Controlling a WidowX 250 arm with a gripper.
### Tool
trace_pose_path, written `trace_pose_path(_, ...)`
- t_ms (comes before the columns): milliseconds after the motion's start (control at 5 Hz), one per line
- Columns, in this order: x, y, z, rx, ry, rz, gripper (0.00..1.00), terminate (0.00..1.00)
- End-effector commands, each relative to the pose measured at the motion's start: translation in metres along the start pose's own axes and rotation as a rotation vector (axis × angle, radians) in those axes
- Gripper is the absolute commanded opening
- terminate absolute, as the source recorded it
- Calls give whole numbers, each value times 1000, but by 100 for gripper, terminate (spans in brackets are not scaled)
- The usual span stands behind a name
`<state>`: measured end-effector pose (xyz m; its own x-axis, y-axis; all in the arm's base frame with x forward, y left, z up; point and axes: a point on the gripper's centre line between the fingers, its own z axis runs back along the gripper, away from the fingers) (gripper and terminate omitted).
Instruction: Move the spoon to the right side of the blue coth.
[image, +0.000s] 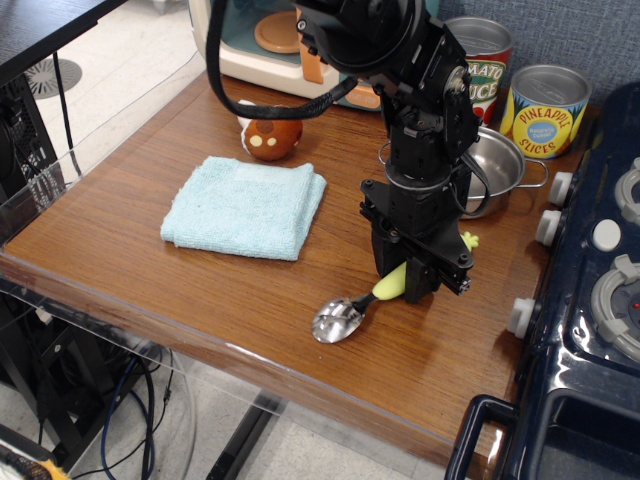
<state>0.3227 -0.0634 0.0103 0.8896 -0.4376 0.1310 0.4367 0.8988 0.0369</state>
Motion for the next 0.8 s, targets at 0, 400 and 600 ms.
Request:
trace_pose_path(0,3,-13,22,-5,-52,5,0,0)
trace_pose_path(400,-28,1,76,13,-85,67,0,0)
trace_pose_path(600,-62,33,94,27,-77,161,0,0)
